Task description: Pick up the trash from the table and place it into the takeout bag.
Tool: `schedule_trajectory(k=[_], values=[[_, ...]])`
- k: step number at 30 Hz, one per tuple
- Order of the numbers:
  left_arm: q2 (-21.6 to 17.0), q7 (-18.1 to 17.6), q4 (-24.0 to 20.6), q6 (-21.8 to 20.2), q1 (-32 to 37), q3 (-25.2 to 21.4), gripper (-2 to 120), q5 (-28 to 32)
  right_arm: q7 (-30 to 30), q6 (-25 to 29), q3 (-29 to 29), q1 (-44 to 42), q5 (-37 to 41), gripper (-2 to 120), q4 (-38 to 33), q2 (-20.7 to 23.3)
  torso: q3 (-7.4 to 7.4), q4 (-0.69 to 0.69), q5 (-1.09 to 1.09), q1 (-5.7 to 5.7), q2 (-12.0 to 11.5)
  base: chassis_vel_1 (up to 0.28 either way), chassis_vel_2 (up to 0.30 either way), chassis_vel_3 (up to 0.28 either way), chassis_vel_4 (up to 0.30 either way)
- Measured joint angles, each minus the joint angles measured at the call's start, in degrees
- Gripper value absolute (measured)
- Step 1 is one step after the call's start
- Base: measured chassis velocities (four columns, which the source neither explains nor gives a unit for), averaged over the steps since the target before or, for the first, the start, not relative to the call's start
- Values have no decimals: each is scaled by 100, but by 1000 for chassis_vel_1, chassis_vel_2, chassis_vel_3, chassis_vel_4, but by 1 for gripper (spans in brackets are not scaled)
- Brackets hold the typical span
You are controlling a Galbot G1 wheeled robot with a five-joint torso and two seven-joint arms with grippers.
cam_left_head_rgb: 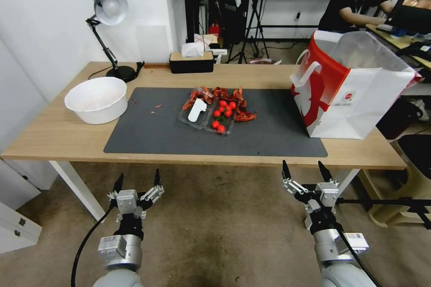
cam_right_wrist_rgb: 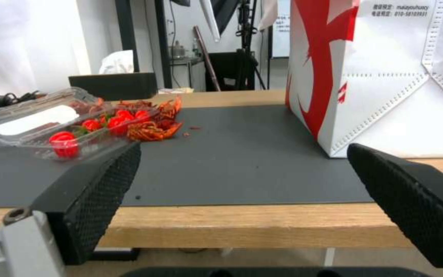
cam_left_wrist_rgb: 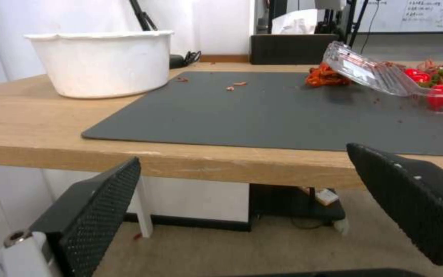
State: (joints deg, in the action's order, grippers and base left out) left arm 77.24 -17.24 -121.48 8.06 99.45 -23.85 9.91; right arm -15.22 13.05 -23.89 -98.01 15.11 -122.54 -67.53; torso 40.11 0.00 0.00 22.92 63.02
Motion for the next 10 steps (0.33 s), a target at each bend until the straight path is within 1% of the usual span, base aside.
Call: schedule_trajectory(k=[10], values=[[-3, -4, 5, -6, -4, 0, 100, 6, -3, 0, 0, -1, -3, 100, 0, -2, 0, 0, 0, 0, 0, 0, 0, 0, 0]])
